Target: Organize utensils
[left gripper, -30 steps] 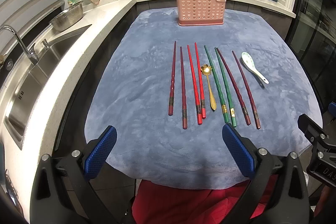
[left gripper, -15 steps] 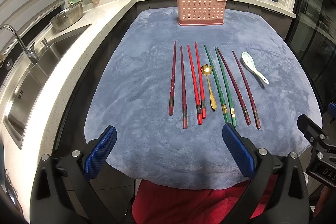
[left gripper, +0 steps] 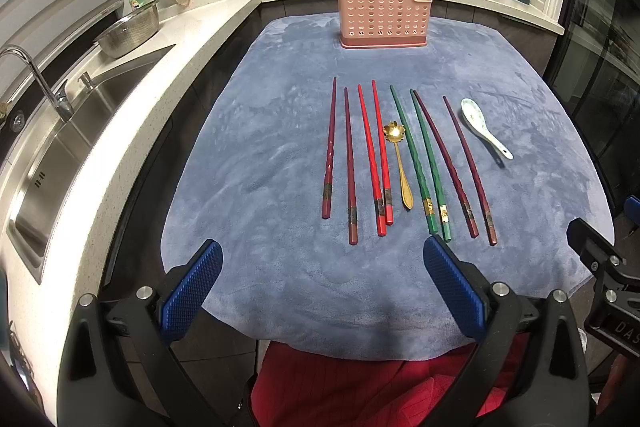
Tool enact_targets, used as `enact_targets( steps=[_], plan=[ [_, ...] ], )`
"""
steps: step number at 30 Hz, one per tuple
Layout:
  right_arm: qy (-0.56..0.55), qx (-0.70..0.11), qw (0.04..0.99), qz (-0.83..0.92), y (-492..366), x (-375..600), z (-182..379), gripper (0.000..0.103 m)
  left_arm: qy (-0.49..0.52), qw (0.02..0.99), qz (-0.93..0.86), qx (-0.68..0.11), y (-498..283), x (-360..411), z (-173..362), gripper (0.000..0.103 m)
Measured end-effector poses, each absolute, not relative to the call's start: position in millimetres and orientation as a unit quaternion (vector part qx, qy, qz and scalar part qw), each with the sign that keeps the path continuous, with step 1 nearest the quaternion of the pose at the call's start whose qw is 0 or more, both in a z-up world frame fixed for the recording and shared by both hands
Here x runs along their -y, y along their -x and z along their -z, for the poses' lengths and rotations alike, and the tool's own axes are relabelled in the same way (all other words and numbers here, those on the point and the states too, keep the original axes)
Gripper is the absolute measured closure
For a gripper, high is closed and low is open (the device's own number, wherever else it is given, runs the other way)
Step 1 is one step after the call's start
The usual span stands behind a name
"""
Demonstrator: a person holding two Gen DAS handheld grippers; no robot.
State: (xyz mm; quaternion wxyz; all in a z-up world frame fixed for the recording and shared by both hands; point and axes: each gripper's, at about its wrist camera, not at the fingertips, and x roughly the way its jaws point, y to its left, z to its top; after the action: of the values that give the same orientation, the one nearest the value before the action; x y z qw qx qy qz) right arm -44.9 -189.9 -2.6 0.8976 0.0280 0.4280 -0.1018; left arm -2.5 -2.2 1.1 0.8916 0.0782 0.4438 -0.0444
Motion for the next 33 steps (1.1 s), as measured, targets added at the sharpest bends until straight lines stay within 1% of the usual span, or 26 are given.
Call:
enact_targets(
  steps=[33],
  plan=[
    [-0.029,-0.429,0.897,0.099,42,183,4,0.007,-0.077,0.891,0.045,-0.444,2,2,-1,0.007]
  ],
)
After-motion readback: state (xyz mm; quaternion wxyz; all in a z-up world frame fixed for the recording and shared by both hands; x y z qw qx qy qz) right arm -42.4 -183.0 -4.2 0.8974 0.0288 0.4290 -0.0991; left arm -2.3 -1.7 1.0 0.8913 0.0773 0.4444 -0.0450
